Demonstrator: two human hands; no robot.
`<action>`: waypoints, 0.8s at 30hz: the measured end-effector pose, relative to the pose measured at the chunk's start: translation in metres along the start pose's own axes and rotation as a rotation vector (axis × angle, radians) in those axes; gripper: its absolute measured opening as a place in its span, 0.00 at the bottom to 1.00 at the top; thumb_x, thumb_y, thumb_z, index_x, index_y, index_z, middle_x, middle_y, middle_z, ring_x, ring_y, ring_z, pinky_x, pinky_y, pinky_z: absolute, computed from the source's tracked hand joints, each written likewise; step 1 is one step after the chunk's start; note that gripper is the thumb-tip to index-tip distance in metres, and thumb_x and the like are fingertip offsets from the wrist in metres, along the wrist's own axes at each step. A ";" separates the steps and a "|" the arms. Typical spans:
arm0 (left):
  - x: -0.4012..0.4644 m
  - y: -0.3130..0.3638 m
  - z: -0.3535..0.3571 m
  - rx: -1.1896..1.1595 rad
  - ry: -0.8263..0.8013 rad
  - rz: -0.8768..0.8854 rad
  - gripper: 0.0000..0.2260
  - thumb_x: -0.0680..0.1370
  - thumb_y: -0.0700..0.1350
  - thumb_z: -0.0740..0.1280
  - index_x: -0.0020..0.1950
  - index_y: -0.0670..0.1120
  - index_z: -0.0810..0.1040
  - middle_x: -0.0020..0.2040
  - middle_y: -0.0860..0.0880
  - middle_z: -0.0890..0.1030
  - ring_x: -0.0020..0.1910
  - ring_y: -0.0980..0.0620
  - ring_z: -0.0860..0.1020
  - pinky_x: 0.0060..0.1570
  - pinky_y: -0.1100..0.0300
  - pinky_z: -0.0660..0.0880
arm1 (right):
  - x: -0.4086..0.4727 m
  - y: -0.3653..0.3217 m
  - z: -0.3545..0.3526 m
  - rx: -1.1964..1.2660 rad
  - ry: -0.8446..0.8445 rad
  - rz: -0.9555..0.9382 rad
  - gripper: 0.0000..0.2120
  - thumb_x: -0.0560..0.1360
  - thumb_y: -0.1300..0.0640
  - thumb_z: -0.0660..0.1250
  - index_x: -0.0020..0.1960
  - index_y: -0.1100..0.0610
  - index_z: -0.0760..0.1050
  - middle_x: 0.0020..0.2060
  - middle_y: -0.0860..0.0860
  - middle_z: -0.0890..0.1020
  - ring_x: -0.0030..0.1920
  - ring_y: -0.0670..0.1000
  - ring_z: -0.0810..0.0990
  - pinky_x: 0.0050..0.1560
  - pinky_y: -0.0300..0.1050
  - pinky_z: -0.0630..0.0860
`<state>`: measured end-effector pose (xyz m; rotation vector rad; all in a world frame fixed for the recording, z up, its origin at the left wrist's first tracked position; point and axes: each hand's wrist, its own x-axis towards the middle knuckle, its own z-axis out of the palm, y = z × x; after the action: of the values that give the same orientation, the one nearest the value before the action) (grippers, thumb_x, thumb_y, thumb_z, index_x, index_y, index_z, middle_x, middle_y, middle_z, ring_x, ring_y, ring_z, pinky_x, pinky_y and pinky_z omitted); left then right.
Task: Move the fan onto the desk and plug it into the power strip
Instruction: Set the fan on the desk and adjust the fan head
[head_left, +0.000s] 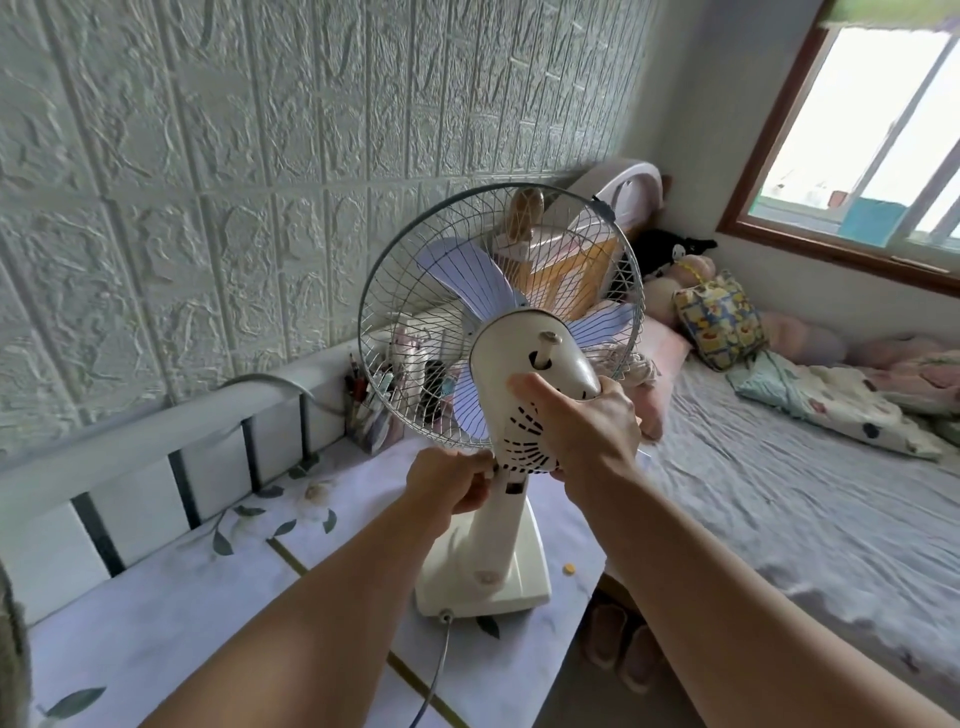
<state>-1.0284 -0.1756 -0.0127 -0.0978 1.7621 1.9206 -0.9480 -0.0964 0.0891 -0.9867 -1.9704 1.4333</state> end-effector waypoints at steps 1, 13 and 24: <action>0.000 0.000 0.000 0.004 0.000 0.000 0.07 0.69 0.35 0.72 0.33 0.38 0.76 0.30 0.42 0.76 0.21 0.51 0.72 0.27 0.64 0.77 | 0.001 -0.002 0.000 -0.001 0.001 0.008 0.32 0.52 0.40 0.73 0.52 0.53 0.72 0.44 0.52 0.80 0.46 0.54 0.80 0.46 0.56 0.82; 0.000 -0.001 -0.001 0.020 0.000 -0.006 0.10 0.70 0.37 0.73 0.30 0.40 0.75 0.30 0.42 0.76 0.22 0.51 0.72 0.28 0.64 0.76 | 0.002 -0.002 0.001 -0.045 0.001 0.004 0.35 0.53 0.38 0.72 0.55 0.53 0.72 0.45 0.52 0.80 0.47 0.55 0.80 0.46 0.55 0.82; -0.004 0.004 -0.002 0.049 -0.025 -0.023 0.08 0.71 0.37 0.71 0.32 0.40 0.77 0.29 0.44 0.77 0.19 0.54 0.73 0.25 0.66 0.76 | 0.005 -0.004 0.003 -0.034 -0.021 0.030 0.36 0.49 0.37 0.72 0.54 0.52 0.72 0.45 0.51 0.79 0.47 0.55 0.80 0.46 0.56 0.82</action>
<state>-1.0274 -0.1789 -0.0078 -0.0761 1.7826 1.8531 -0.9543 -0.0950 0.0923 -1.0245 -2.0088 1.4367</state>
